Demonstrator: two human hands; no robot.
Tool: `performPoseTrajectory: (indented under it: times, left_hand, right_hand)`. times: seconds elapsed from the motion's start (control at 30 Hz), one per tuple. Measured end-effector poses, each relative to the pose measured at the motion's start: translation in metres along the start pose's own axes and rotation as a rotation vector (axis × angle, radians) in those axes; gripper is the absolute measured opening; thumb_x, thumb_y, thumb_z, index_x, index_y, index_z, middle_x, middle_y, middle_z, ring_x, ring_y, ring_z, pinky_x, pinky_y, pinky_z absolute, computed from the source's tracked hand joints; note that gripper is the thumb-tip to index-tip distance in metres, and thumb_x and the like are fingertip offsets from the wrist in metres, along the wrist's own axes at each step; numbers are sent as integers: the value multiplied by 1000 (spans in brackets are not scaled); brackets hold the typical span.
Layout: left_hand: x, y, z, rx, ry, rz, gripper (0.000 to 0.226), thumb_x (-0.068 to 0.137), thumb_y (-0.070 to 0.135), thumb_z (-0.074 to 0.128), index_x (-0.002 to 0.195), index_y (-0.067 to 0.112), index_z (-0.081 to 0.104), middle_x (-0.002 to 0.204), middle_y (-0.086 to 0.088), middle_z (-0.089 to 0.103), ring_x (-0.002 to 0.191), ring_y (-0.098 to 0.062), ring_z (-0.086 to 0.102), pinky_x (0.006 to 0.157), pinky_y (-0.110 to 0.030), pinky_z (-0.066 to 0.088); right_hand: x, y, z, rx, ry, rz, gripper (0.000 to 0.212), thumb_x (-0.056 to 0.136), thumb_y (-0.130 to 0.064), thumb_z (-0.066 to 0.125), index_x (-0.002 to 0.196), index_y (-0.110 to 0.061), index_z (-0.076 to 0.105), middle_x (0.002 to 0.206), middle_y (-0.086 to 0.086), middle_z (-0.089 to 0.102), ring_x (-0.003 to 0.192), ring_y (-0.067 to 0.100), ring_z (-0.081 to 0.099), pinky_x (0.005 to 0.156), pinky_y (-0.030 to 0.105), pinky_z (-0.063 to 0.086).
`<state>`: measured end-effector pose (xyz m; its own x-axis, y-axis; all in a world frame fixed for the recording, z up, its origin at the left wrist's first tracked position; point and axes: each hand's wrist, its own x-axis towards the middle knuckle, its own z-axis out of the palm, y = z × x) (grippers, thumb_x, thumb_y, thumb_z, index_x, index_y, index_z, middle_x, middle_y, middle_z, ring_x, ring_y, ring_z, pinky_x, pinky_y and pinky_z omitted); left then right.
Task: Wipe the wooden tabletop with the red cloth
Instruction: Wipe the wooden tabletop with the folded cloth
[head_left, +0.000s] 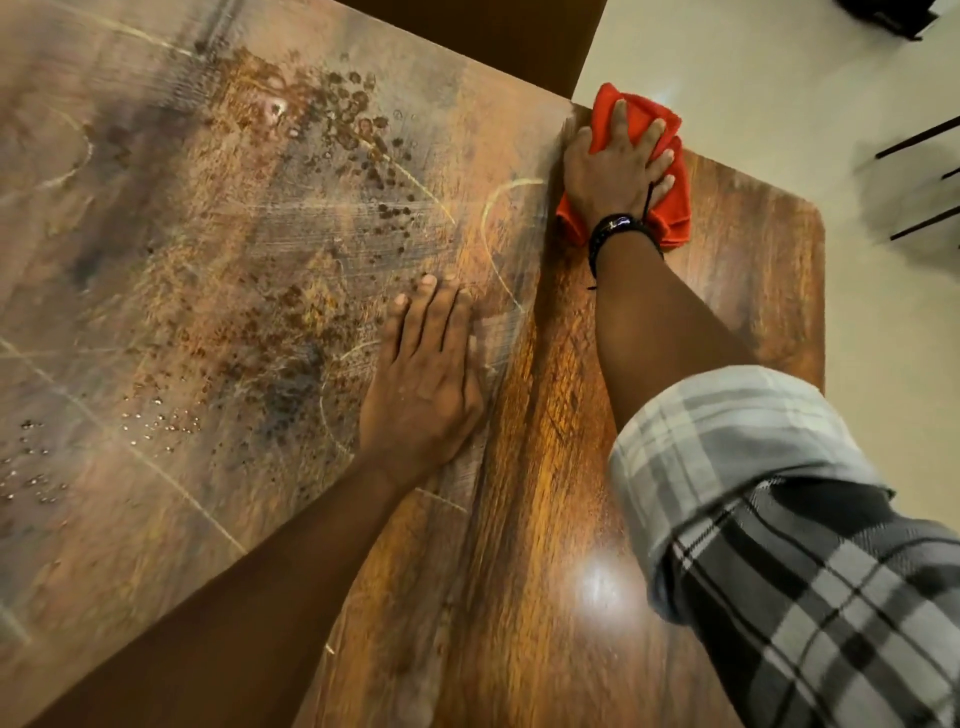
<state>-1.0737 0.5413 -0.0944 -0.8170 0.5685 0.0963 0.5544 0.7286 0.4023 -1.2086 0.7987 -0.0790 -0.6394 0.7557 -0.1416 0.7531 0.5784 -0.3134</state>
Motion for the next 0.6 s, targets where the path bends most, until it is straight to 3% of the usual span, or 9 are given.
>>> performPoseTrajectory:
  times: [0.13, 0.23, 0.33, 0.47, 0.6]
  left_hand:
    - [-2, 0, -1, -20, -17, -11, 57, 104, 30, 18, 152, 2, 30, 160, -16, 29, 151, -29, 17, 124, -47, 10]
    - [-2, 1, -3, -59, -31, -26, 59, 103, 32, 13, 152, 3, 29, 160, -16, 27, 152, -28, 16, 124, -48, 10]
    - [-4, -1, -4, -111, -11, -11, 58, 100, 27, 24, 152, 1, 27, 160, -17, 28, 150, -30, 18, 124, -47, 9]
    - [-5, -3, -5, -81, 3, 9, 61, 96, 23, 30, 152, -1, 26, 158, -20, 30, 149, -33, 21, 123, -48, 12]
    - [-2, -2, -4, -22, 18, 34, 60, 94, 20, 33, 149, -4, 30, 156, -23, 32, 147, -36, 25, 123, -45, 4]
  right_hand:
    - [-34, -1, 3, -19, -33, -164, 59, 106, -49, 27, 160, -32, 12, 168, 10, 1, 154, 38, 3, 124, 54, 2]
    - [-87, -3, 17, -46, -72, -299, 60, 106, -52, 27, 160, -34, 9, 169, 7, -3, 154, 35, 0, 124, 53, -2]
    - [-146, 9, 23, -83, -89, -374, 63, 102, -57, 22, 159, -36, 7, 169, 2, -6, 155, 31, -1, 122, 47, -5]
    - [-181, 32, 19, -142, -52, -439, 64, 98, -60, 15, 158, -39, 15, 169, -1, 3, 155, 27, 8, 123, 48, 8]
    - [-140, 14, 23, -98, -46, -340, 60, 101, -57, 19, 158, -42, 11, 169, -4, -3, 155, 24, -3, 121, 55, -10]
